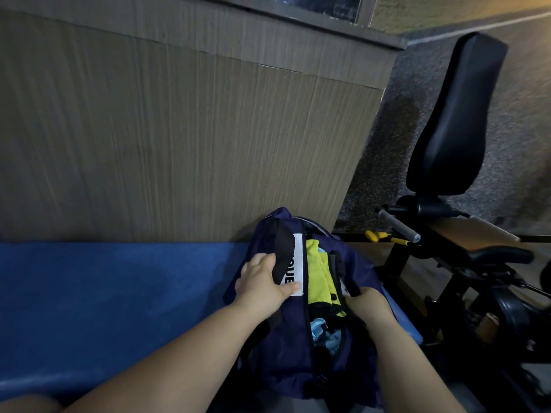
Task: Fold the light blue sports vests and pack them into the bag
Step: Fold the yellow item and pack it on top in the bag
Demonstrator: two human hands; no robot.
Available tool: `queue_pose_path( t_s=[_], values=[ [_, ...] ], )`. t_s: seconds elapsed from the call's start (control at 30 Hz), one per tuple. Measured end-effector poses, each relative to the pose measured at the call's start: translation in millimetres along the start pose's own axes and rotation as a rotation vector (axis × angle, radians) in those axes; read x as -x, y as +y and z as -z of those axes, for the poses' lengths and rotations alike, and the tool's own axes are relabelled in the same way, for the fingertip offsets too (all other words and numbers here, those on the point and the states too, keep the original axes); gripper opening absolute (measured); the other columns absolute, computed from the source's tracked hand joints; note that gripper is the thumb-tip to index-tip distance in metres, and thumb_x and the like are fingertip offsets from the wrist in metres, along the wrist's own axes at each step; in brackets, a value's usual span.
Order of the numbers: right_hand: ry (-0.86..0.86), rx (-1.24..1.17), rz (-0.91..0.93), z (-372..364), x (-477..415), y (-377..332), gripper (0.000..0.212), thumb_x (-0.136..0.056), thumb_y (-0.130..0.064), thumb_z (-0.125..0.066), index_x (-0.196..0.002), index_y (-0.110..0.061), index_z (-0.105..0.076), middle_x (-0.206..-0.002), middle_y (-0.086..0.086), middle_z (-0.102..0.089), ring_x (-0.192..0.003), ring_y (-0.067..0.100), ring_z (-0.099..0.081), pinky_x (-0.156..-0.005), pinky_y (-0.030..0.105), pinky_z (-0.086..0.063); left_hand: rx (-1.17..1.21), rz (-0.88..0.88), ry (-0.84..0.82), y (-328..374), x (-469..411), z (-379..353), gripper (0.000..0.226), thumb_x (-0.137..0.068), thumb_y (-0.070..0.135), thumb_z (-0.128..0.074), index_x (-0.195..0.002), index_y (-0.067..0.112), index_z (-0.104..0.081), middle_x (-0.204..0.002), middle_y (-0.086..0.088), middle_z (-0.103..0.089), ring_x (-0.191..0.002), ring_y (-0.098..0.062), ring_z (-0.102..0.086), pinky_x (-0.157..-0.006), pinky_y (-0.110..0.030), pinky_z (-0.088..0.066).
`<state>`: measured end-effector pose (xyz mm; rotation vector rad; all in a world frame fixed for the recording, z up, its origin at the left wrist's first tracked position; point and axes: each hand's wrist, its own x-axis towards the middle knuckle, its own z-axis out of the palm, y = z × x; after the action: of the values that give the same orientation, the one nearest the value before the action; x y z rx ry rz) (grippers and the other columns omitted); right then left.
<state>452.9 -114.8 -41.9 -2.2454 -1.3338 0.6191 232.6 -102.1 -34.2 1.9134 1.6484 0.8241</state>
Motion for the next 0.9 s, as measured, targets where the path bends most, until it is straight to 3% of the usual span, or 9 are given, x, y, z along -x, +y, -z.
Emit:
queue_pose_path(
  t_s=[0.13,0.27,0.4,0.57,0.63,0.73,0.83,0.9],
  values=[
    [0.034,-0.037,0.032,-1,-1,0,0.023,-0.096,-0.034,-0.056,-0.092,-0.012,-0.063,-0.082,0.004,-0.064,-0.076,0.022,-0.056,-0.064,0.03,-0.039,-0.085,-0.031,-0.005,9,3,1,0.071,-0.085,0.057,-0.061,-0.145,0.03,-0.036,-0.153,0.021,-0.019,-0.139,-0.014,-0.018,-0.107,-0.034,-0.024],
    [0.033,-0.071,0.042,0,-1,-1,0.033,-0.097,-0.043,-0.052,-0.086,-0.014,-0.06,-0.079,0.002,-0.062,-0.076,0.021,-0.057,-0.062,0.031,-0.039,-0.136,-0.065,-0.015,16,2,-2,0.051,-0.086,0.057,-0.058,-0.13,0.032,-0.05,-0.154,0.026,-0.017,-0.141,-0.013,-0.012,-0.108,-0.038,-0.02],
    [0.061,-0.16,0.054,6,-1,0,0.036,-0.097,-0.045,-0.053,-0.082,-0.014,-0.061,-0.075,0.001,-0.062,-0.074,0.02,-0.057,-0.064,0.033,-0.04,-0.174,-0.059,-0.054,15,0,-7,0.07,-0.079,0.075,-0.051,-0.136,0.034,-0.047,-0.156,0.024,-0.015,-0.142,-0.013,-0.008,-0.111,-0.041,-0.017],
    [0.13,-0.515,-0.015,27,0,8,0.021,-0.096,-0.031,-0.059,-0.102,-0.013,-0.066,-0.094,0.007,-0.067,-0.094,0.031,-0.063,-0.093,0.047,-0.051,-0.165,-0.024,-0.068,15,0,-2,0.079,-0.077,0.073,-0.057,-0.144,0.035,-0.038,-0.156,0.024,-0.014,-0.143,-0.014,-0.01,-0.113,-0.041,-0.019],
    [0.13,-0.777,-0.062,43,8,4,0.025,-0.097,-0.027,-0.059,-0.111,-0.007,-0.062,-0.102,0.011,-0.067,-0.089,0.032,-0.063,-0.086,0.046,-0.053,-0.162,-0.014,-0.076,15,1,0,0.079,-0.078,0.072,-0.058,-0.145,0.035,-0.037,-0.157,0.025,-0.014,-0.143,-0.013,-0.011,-0.112,-0.041,-0.019],
    [0.085,-1.067,-0.114,64,24,-6,0.021,-0.099,-0.026,-0.058,-0.109,-0.007,-0.061,-0.091,0.012,-0.068,-0.076,0.028,-0.064,-0.064,0.033,-0.049,-0.166,-0.002,-0.072,16,2,0,0.08,-0.078,0.072,-0.058,-0.145,0.035,-0.037,-0.157,0.025,-0.013,-0.143,-0.013,-0.01,-0.112,-0.04,-0.019],
    [-0.045,-1.251,-0.022,72,36,-26,0.027,-0.098,-0.028,-0.058,-0.108,-0.004,-0.067,-0.093,0.016,-0.075,-0.082,0.03,-0.071,-0.071,0.036,-0.055,-0.137,0.011,-0.073,17,3,-1,0.08,-0.078,0.071,-0.058,-0.146,0.035,-0.036,-0.156,0.026,-0.013,-0.141,-0.014,-0.013,-0.112,-0.041,-0.022],
    [-0.114,-1.193,0.02,66,36,-41,0.026,-0.097,-0.024,-0.058,-0.111,-0.003,-0.066,-0.098,0.018,-0.073,-0.085,0.031,-0.07,-0.072,0.036,-0.055,-0.088,0.022,-0.059,16,2,-3,0.074,-0.08,0.071,-0.056,-0.142,0.035,-0.041,-0.155,0.026,-0.017,-0.138,-0.015,-0.017,-0.11,-0.039,-0.027]
  ],
)
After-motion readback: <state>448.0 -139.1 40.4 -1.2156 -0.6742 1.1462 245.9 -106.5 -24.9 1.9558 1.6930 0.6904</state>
